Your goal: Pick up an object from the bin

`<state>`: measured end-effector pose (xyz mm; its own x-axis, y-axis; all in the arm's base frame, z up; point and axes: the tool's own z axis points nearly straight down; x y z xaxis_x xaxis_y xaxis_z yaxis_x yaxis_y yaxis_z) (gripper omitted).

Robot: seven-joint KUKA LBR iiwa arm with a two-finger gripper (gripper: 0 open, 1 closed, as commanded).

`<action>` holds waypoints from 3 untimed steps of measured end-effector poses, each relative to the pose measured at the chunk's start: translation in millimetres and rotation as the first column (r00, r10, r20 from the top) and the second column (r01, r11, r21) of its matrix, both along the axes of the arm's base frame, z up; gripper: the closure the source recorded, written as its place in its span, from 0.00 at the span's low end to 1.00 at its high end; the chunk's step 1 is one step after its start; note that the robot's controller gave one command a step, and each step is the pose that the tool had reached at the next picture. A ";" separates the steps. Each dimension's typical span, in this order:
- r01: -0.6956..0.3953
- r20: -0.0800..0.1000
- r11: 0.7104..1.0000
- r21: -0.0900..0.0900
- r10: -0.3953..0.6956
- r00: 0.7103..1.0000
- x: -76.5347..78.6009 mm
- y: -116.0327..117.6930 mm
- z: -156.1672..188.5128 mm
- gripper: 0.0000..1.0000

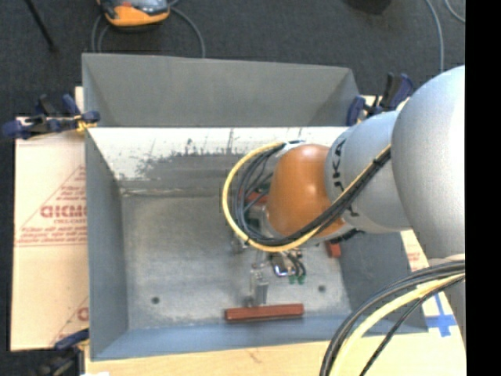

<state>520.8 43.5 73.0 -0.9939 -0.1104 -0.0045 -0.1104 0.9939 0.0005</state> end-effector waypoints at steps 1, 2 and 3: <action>0.028 -0.008 1.000 -0.001 -0.028 1.000 -11.3 -2.0 60.9 0.00; -0.019 0.012 1.000 -0.002 0.019 1.000 -16.1 -27.6 64.6 0.00; -0.004 -0.003 1.000 -0.002 0.004 1.000 -32.2 -26.3 22.5 0.00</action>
Offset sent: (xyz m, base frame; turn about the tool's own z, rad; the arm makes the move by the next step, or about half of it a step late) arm -0.0327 -0.0613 -0.0030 -0.0879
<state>488.7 17.2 95.5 -0.9934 -0.1147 -0.0013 -0.1147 0.9934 -0.0007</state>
